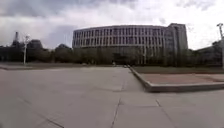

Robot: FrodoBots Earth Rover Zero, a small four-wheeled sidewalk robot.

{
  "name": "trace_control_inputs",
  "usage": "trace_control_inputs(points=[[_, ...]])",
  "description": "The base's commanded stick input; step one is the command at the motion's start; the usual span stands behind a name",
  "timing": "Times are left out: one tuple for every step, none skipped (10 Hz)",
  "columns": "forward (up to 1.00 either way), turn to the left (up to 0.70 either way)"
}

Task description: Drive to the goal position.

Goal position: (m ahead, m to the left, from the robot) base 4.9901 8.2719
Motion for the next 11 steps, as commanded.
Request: trace_control_inputs(points=[[1.00,0.00],[1.00,0.00],[1.00,0.00],[1.00,0.00],[1.00,0.00],[1.00,0.00],[1.00,0.00],[1.00,-0.03],[1.00,-0.25],[1.00,-0.27],[1.00,-0.27]])
